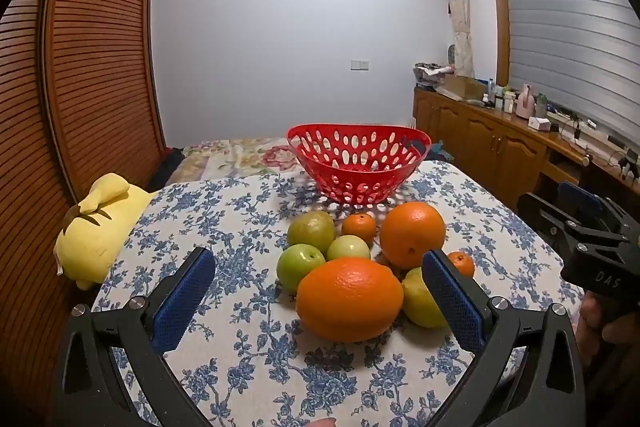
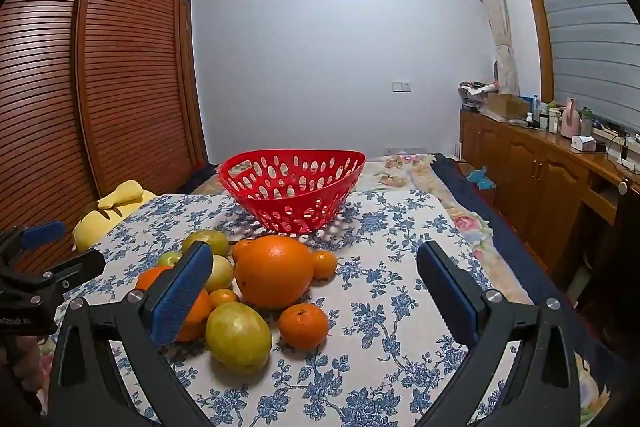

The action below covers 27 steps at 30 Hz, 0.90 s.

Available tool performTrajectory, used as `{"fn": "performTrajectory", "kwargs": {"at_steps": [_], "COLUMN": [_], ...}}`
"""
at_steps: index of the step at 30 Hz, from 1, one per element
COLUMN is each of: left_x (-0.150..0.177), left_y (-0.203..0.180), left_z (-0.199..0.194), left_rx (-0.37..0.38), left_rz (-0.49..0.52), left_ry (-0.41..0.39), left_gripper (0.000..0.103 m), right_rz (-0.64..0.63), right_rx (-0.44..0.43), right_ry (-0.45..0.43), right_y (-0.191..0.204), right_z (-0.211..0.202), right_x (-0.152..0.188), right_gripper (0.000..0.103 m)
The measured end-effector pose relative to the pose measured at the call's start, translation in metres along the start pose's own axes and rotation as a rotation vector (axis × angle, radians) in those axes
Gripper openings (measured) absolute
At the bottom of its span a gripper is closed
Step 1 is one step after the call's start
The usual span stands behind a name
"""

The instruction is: Organize fruits

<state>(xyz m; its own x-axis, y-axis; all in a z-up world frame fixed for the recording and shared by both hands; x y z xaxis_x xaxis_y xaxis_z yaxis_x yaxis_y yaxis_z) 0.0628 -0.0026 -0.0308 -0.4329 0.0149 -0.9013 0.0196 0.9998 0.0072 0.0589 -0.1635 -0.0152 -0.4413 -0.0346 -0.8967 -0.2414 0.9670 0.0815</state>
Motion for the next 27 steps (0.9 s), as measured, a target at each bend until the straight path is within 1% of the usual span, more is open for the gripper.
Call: {"fn": "performTrajectory", "kwargs": {"at_steps": [6,7,27], "left_x": [-0.0008,-0.0009,-0.0017], "left_y": [-0.0005,-0.0006,-0.0018], "left_z": [-0.0030,-0.0030,-0.0052], "left_rx": [0.001,0.002,0.008], "left_rz": [-0.001,-0.001,-0.002], "left_ry": [-0.007,-0.008,-0.022], "left_gripper": [0.103,0.103,0.103], "right_rz": [0.004,-0.003,-0.004], "right_rx": [-0.002,-0.002,-0.003], "right_ry": [0.002,0.000,-0.001], "right_y": [0.0008,-0.0008,0.0016], "right_z": [-0.0014,0.0036,-0.0021], "right_x": [-0.0004,0.0008,-0.0009], "right_gripper": [0.102,0.102,0.102]}}
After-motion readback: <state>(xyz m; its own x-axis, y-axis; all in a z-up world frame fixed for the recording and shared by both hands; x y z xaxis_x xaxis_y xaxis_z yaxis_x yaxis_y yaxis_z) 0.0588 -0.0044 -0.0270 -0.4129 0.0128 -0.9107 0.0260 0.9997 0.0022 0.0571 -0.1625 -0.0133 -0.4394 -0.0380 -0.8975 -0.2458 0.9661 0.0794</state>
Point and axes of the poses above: each gripper's, at about its wrist camera, not at the fingertips, and z roughly the way its jaws point, y to its left, x to its underside, the point moved 8 cm from there along z, roughly the way its jaws point, and after that the axes turned 2 degrees about -y, right-handed, at the moved point
